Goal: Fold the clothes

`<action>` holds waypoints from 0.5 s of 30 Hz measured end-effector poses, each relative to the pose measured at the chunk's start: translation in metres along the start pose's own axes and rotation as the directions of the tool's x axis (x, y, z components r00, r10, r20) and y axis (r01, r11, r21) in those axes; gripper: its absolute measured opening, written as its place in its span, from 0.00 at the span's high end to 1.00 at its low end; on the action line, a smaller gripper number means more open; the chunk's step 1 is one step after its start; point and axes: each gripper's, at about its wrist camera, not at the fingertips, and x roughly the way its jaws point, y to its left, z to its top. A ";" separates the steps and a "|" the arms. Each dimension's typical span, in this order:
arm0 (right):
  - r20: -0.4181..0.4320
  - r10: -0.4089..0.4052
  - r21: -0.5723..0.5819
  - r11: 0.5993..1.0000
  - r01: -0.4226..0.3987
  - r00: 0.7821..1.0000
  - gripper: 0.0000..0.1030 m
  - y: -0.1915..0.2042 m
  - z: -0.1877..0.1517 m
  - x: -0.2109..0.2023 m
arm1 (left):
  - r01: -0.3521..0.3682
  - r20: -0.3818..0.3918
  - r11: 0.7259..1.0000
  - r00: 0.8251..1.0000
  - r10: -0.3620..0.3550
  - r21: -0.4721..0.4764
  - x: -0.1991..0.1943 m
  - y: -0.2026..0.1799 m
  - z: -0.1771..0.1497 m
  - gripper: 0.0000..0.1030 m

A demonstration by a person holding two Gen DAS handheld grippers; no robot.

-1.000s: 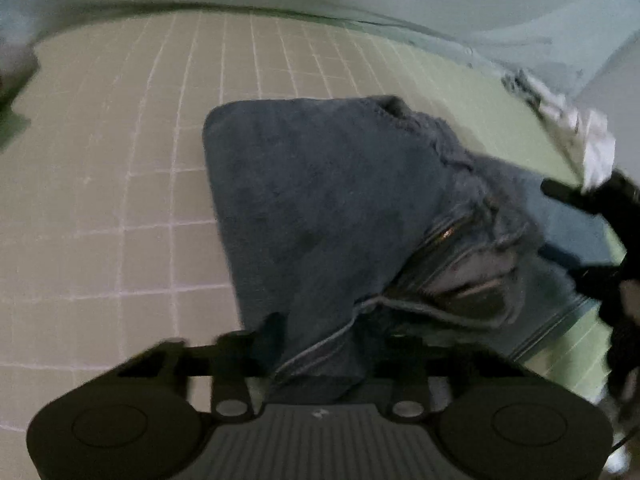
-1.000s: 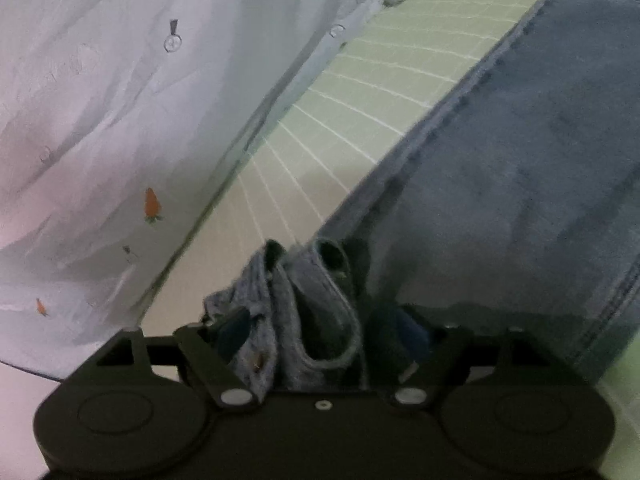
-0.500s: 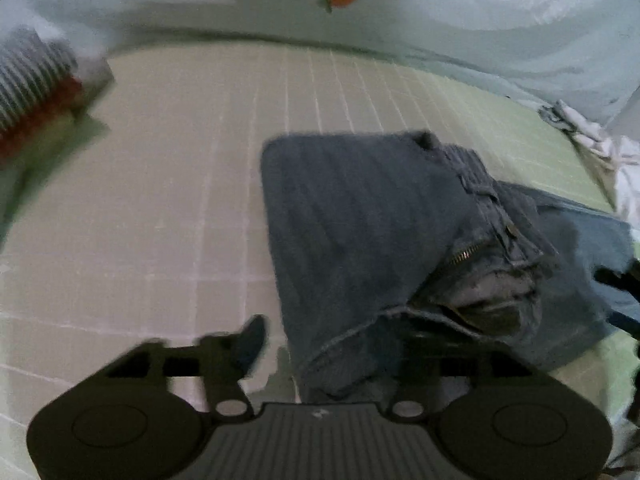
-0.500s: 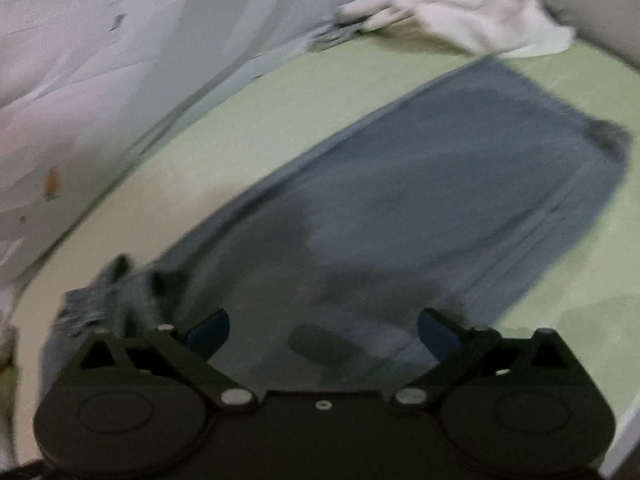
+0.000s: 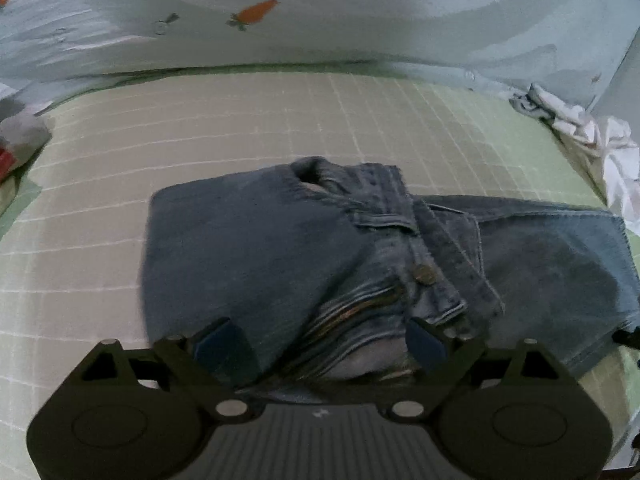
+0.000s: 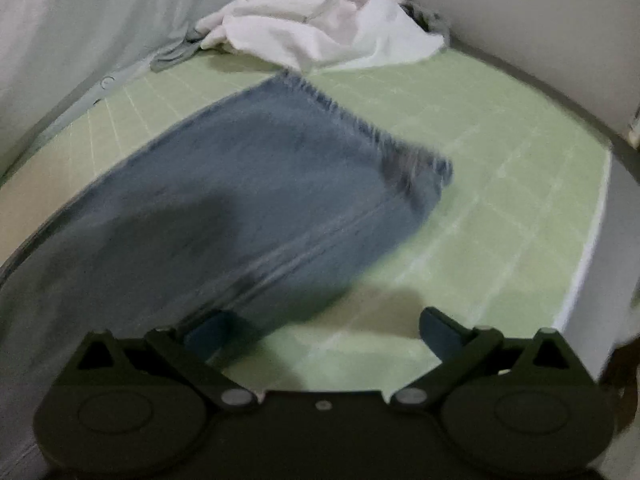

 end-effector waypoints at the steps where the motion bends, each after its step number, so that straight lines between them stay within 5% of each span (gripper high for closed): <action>1: 0.011 0.020 -0.006 1.000 -0.020 1.000 0.00 -0.004 0.009 0.006 | -0.003 -0.006 1.000 1.000 0.003 0.003 0.005 -0.006 0.002 0.07; 8: 0.044 0.008 0.076 0.997 -0.011 0.999 0.00 -0.038 0.060 0.040 | -0.075 -0.062 0.997 0.995 0.076 0.022 0.029 -0.027 0.009 0.03; 15: 0.066 0.058 -0.114 0.992 -0.050 0.996 0.00 -0.037 0.089 0.064 | -0.107 -0.110 0.993 0.988 0.112 0.048 0.040 -0.027 0.009 0.00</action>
